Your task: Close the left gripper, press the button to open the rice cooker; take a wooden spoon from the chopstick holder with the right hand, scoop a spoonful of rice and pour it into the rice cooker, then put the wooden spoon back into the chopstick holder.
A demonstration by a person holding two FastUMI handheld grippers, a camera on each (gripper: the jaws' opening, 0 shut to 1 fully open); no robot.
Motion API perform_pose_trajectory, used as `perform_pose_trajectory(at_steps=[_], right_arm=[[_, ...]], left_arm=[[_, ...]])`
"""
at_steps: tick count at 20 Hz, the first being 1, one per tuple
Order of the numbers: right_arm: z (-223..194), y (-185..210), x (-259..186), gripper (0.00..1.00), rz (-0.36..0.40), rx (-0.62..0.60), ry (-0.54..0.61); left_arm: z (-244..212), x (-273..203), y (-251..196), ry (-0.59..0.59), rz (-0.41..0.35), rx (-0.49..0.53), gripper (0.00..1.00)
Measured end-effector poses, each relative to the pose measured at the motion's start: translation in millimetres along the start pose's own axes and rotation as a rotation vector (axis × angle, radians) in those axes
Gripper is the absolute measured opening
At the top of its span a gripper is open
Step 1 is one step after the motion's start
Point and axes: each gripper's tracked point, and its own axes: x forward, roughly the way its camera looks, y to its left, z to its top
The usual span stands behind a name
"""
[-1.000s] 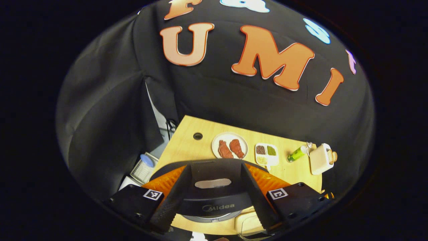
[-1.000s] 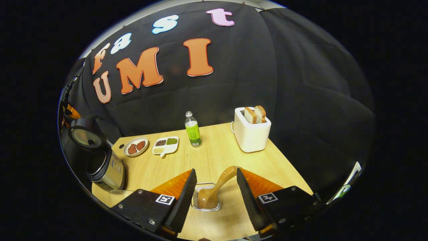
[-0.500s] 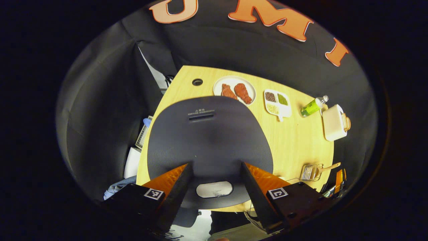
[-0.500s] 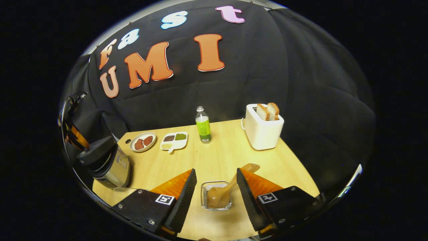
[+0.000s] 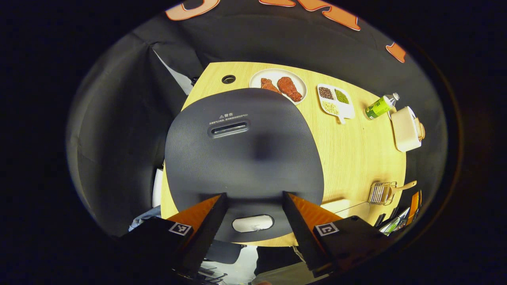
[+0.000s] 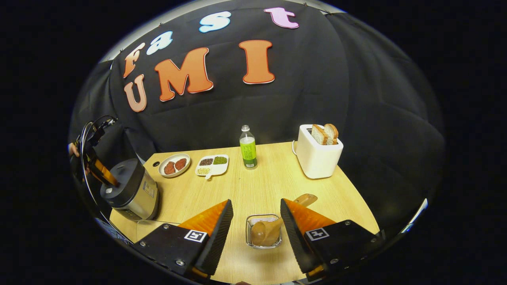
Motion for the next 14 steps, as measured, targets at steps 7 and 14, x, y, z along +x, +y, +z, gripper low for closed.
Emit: perform_pose_trajectory(at_steps=[7,14], right_arm=[[11.2,25.5,-0.8,0.76,0.057,-0.029,-0.043],[36.0,47.2,-8.8,0.76,0.108,-0.054,-0.128]], left_arm=[[-1.7,-3.5,-1.5,-0.234,0.005,0.034,0.99],[5.6,-9.8,1.9,-0.706,0.212,0.047,0.99]])
